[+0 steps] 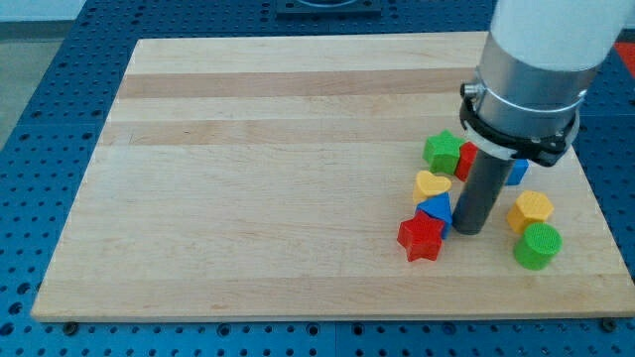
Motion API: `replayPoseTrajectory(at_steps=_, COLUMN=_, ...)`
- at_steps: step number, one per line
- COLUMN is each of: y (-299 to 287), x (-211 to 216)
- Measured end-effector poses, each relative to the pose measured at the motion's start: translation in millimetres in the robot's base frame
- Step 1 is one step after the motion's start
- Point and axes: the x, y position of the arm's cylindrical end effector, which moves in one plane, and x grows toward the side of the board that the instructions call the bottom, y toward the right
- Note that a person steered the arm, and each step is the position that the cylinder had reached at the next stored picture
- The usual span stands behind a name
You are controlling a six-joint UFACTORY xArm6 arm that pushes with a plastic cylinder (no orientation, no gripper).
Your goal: Move the hexagon and green circle to the right
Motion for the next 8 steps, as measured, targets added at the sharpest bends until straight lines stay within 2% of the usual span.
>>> replayPoseTrajectory(at_steps=5, y=46.3, x=19.2)
replayPoseTrajectory(at_steps=8, y=45.7, x=19.0)
